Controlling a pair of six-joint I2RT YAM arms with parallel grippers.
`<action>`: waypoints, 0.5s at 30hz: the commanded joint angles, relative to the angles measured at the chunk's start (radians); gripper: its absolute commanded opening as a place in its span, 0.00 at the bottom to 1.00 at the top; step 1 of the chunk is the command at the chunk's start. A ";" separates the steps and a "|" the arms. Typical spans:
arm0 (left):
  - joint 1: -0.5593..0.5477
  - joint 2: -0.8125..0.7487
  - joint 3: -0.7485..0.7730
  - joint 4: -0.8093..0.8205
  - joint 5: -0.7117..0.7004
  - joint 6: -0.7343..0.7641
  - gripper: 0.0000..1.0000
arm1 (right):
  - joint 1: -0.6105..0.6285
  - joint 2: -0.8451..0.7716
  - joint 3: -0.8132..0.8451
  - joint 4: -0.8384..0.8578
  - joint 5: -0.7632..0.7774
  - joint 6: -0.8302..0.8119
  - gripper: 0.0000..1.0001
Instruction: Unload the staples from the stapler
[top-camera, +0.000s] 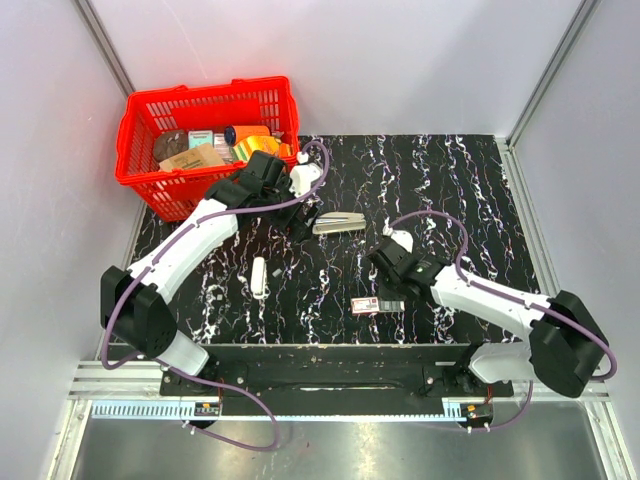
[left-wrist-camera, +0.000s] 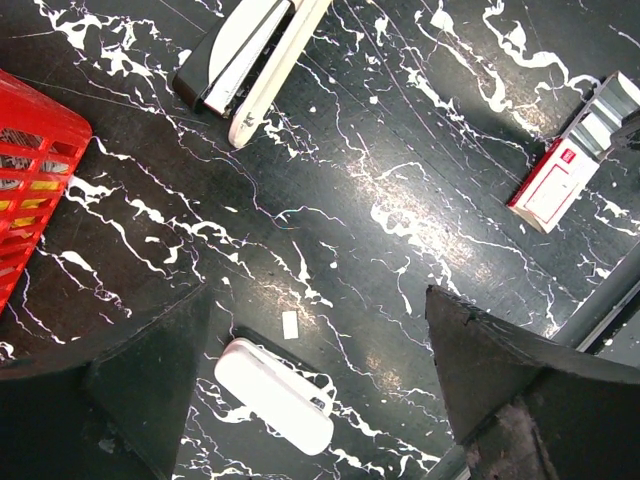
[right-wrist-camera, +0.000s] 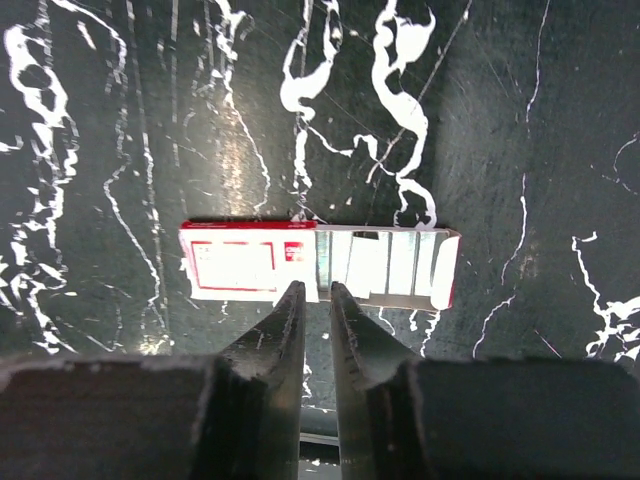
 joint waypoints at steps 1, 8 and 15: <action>0.004 -0.024 -0.025 0.027 0.008 0.044 0.89 | 0.010 -0.046 0.070 -0.006 0.029 -0.018 0.20; -0.003 0.045 -0.158 0.031 -0.067 0.155 0.50 | 0.010 -0.049 0.018 0.208 -0.102 -0.003 0.34; -0.033 0.038 -0.265 0.040 -0.095 0.195 0.55 | 0.010 0.015 -0.016 0.377 -0.198 0.047 0.51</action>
